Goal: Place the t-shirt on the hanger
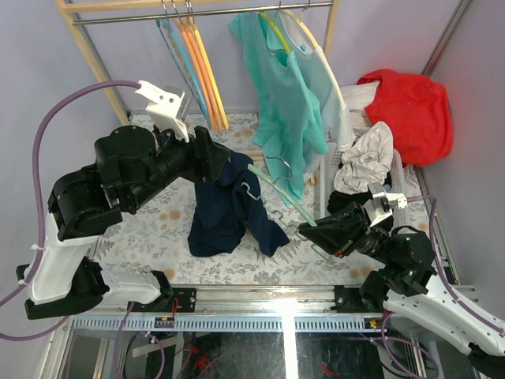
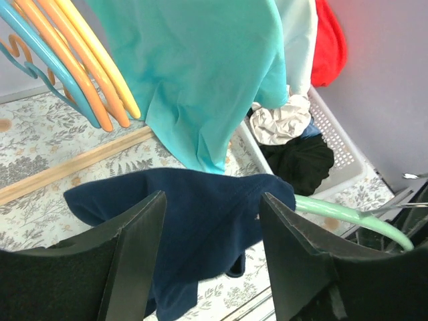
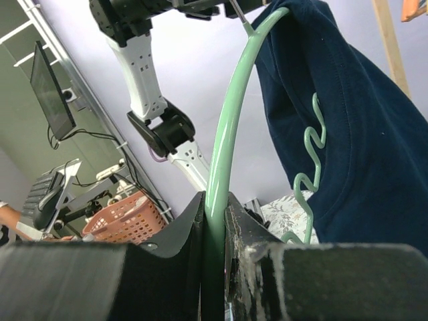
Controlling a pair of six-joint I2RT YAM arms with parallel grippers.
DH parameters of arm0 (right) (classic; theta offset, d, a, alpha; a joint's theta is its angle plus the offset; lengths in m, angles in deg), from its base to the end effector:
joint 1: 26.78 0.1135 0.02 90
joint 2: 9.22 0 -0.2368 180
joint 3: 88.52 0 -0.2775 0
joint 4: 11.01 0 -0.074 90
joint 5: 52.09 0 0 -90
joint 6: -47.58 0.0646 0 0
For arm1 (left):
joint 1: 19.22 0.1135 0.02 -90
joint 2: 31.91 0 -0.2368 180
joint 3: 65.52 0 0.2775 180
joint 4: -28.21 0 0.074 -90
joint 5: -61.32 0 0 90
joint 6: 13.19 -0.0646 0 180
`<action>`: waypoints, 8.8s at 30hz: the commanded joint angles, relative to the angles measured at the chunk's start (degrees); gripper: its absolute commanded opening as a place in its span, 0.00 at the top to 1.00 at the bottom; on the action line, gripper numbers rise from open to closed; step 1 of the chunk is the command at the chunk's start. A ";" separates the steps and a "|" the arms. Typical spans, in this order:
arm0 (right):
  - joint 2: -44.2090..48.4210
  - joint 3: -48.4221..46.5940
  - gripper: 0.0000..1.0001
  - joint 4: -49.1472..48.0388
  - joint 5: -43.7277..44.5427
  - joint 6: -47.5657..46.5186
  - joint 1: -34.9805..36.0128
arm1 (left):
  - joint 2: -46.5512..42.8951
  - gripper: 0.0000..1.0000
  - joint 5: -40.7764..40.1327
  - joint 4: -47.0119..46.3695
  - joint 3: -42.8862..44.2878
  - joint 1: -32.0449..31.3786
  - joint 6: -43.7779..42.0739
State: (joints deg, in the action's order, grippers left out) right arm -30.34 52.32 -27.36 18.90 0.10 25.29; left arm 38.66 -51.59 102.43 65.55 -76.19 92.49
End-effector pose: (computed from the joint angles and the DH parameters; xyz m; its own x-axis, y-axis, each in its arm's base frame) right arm 0.0906 0.1505 0.3611 -0.3598 0.5779 -0.7326 -0.9061 -0.0290 0.4221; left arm 0.1342 -0.1603 0.5467 -0.2775 -0.0299 -0.9603 0.5101 0.8424 -0.1737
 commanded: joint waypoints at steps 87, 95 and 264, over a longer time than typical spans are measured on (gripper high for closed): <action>-1.88 -6.55 1.00 -7.67 -11.25 5.84 -0.04 | 1.12 0.71 14.74 3.84 -3.18 -0.50 -2.23; -2.85 -6.27 1.00 -8.94 -10.46 5.88 -0.06 | 2.97 0.84 15.73 2.07 -1.12 -0.96 -0.98; 3.51 -6.71 1.00 -1.29 -23.27 16.49 -0.11 | -2.29 0.18 29.94 2.07 -5.92 -13.66 -18.35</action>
State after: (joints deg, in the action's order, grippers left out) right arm -26.98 47.05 -20.00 -2.36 15.30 25.23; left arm 36.91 -26.96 106.38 61.20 -89.37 75.70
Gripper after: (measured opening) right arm 0.184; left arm 0.820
